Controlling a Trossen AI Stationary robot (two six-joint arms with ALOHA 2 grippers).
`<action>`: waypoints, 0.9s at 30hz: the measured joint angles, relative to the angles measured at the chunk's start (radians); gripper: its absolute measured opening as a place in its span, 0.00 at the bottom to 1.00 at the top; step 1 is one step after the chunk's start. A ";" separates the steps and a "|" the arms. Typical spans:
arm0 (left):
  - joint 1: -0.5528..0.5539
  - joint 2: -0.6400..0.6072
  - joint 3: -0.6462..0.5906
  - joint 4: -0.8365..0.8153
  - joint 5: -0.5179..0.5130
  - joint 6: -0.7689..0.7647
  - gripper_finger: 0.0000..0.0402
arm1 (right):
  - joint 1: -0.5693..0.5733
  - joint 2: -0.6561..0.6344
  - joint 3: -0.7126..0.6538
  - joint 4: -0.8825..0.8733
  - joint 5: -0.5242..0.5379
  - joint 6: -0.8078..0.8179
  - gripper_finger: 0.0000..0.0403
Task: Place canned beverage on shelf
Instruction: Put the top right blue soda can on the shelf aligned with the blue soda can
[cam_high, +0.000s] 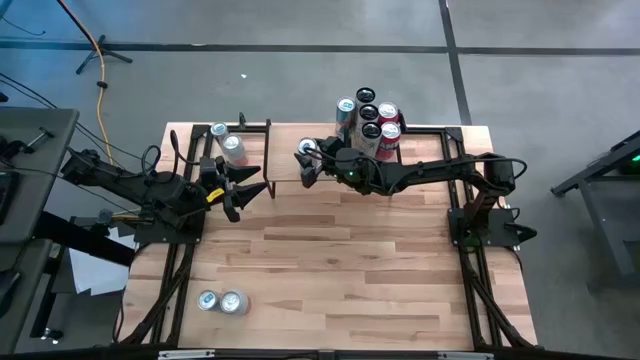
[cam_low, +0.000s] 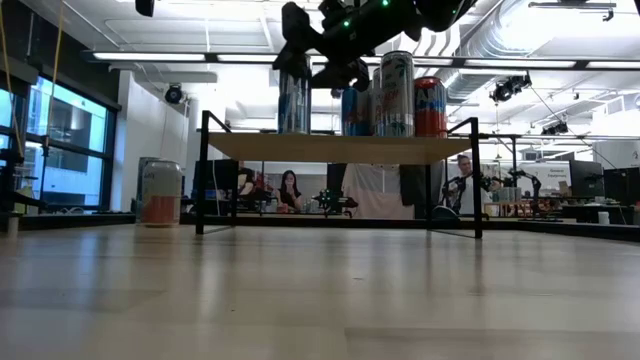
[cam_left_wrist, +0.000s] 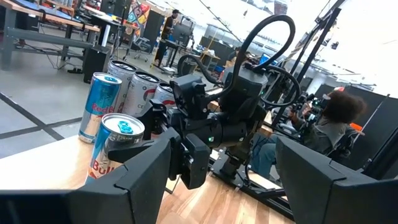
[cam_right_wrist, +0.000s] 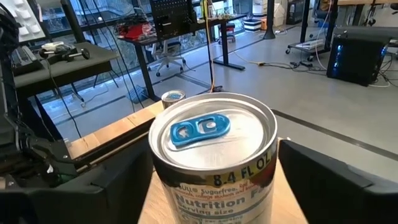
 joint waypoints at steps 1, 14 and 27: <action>0.000 0.000 0.000 0.000 0.000 0.000 0.61 | 0.000 0.000 0.000 -0.003 0.001 0.000 0.84; 0.000 0.000 0.000 0.000 0.000 0.001 0.61 | 0.000 -0.003 0.000 -0.052 0.071 0.034 0.99; 0.000 0.000 0.000 -0.002 0.000 0.002 0.61 | 0.015 -0.028 -0.001 -0.051 0.077 -0.106 0.99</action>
